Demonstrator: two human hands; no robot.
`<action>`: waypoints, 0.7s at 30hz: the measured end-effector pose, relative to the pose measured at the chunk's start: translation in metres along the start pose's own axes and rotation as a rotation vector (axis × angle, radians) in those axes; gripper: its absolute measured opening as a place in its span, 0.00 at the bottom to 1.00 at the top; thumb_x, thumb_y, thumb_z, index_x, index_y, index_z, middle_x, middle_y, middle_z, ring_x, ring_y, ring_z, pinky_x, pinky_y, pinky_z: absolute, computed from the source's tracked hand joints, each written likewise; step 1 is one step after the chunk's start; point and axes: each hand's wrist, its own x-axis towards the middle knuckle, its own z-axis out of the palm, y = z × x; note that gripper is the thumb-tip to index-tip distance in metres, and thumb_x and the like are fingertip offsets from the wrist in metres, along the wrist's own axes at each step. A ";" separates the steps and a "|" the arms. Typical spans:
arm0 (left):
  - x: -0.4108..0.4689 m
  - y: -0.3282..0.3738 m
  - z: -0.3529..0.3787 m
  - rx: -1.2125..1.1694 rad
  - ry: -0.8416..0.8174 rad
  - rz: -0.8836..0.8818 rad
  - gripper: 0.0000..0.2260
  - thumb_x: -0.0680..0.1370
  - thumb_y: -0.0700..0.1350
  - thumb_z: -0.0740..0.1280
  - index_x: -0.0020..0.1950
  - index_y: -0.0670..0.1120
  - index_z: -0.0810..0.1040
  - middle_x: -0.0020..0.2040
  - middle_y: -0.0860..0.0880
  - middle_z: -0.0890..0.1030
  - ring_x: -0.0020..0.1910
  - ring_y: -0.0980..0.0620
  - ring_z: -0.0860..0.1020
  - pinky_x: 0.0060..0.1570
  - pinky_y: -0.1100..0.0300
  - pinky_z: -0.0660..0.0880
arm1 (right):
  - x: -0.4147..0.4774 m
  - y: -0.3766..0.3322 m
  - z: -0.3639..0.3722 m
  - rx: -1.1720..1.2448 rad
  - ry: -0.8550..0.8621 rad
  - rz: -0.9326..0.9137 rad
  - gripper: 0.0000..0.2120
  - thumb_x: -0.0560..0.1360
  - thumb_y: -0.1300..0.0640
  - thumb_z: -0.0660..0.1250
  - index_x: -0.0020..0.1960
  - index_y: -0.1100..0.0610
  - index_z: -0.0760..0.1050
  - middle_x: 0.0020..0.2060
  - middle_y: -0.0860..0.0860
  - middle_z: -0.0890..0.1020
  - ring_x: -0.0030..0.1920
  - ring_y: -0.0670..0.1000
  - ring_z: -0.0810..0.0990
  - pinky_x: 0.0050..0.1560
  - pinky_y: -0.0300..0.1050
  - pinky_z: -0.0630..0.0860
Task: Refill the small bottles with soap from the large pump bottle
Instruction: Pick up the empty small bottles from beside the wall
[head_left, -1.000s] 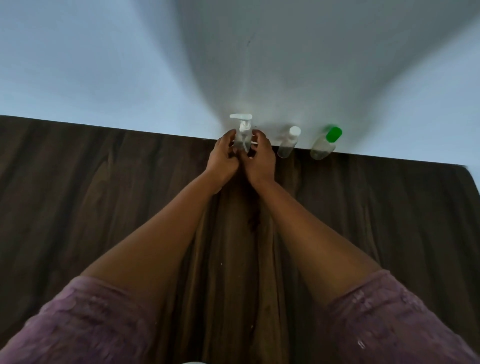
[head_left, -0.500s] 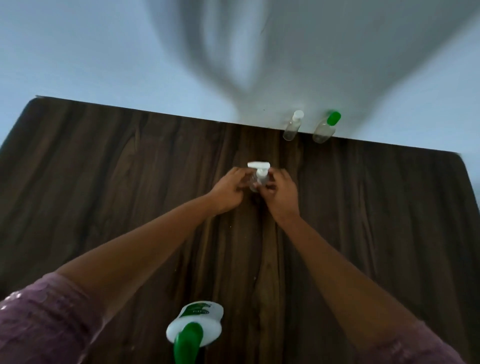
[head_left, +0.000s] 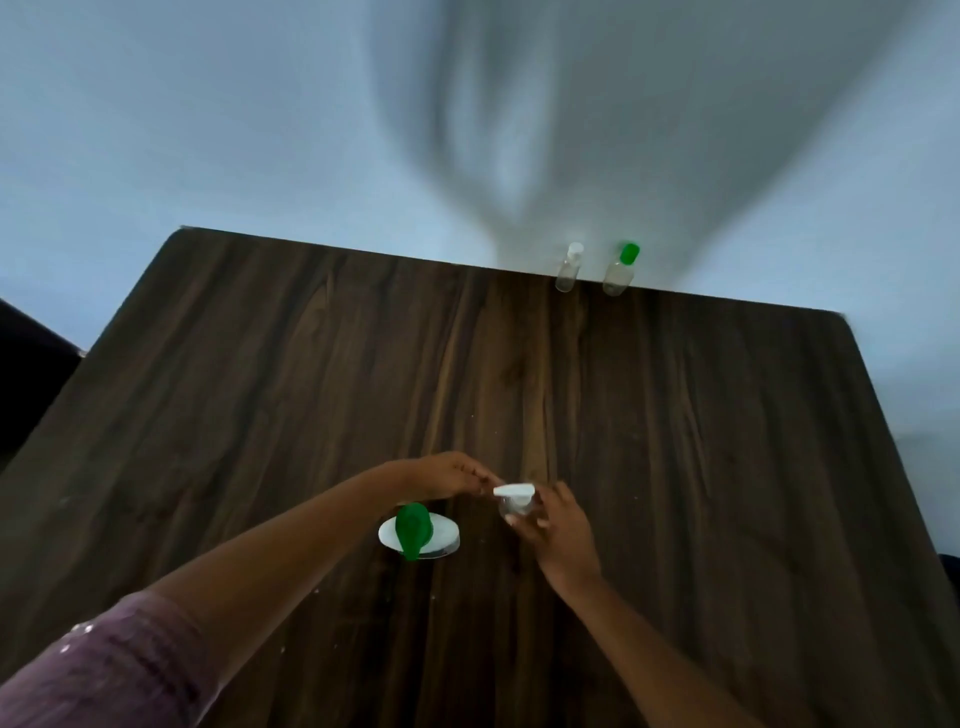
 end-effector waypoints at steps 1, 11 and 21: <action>-0.004 -0.001 0.003 0.007 -0.029 -0.017 0.14 0.80 0.38 0.59 0.63 0.46 0.77 0.63 0.41 0.78 0.65 0.42 0.74 0.69 0.45 0.67 | -0.009 0.000 0.001 -0.009 -0.004 -0.001 0.16 0.77 0.53 0.69 0.63 0.53 0.75 0.55 0.46 0.75 0.55 0.45 0.76 0.58 0.41 0.74; -0.026 0.011 0.013 0.068 -0.147 -0.090 0.22 0.69 0.59 0.64 0.59 0.51 0.80 0.63 0.45 0.79 0.60 0.47 0.77 0.64 0.53 0.70 | -0.042 0.004 0.009 -0.069 -0.015 -0.039 0.18 0.77 0.53 0.69 0.66 0.53 0.74 0.57 0.41 0.72 0.57 0.39 0.71 0.63 0.37 0.73; -0.029 0.003 -0.004 -0.098 0.113 -0.068 0.13 0.82 0.46 0.59 0.65 0.48 0.77 0.64 0.50 0.78 0.62 0.51 0.75 0.65 0.53 0.69 | -0.037 0.007 0.012 -0.125 -0.079 0.005 0.27 0.76 0.50 0.69 0.73 0.52 0.68 0.69 0.46 0.71 0.68 0.46 0.72 0.66 0.35 0.69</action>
